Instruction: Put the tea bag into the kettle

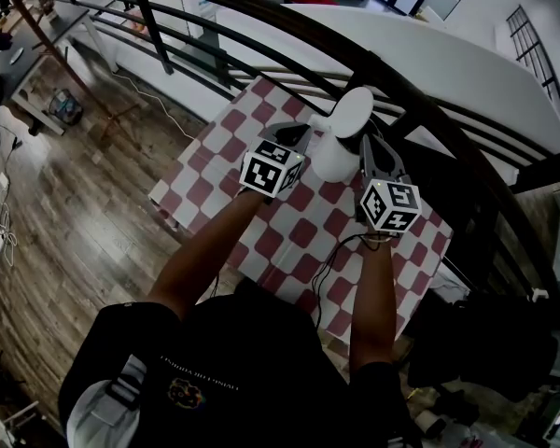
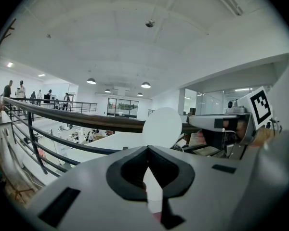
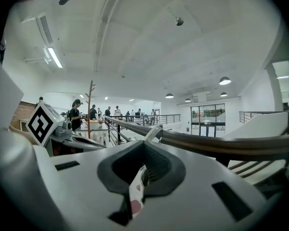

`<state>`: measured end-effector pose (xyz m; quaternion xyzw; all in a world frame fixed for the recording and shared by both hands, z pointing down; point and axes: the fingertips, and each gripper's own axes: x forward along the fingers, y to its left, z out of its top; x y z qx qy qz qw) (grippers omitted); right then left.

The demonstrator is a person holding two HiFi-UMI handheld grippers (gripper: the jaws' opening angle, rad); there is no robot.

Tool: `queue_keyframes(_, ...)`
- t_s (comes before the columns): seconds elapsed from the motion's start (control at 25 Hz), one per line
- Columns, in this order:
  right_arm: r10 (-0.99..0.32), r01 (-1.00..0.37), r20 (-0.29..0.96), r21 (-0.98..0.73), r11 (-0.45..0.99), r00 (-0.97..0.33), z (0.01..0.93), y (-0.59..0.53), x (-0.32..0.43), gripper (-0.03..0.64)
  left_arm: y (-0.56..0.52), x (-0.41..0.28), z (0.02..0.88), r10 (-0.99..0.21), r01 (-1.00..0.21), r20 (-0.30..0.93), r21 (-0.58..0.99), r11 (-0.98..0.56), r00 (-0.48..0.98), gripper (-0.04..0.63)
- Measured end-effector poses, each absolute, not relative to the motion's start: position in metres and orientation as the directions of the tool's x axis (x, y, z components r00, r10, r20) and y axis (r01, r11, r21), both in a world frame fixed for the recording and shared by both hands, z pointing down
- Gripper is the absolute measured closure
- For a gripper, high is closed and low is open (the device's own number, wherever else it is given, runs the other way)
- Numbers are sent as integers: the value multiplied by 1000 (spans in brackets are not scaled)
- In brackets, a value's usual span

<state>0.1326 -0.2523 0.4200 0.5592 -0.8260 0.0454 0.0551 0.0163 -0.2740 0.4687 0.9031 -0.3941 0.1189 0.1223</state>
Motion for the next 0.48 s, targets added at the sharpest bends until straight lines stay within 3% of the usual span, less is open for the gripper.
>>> queue_keyframes(0.48,-909,-916,118,-9,401,-400,412,-256,122,605,-276,10,470,-689,-749,314,128,-650,653,591)
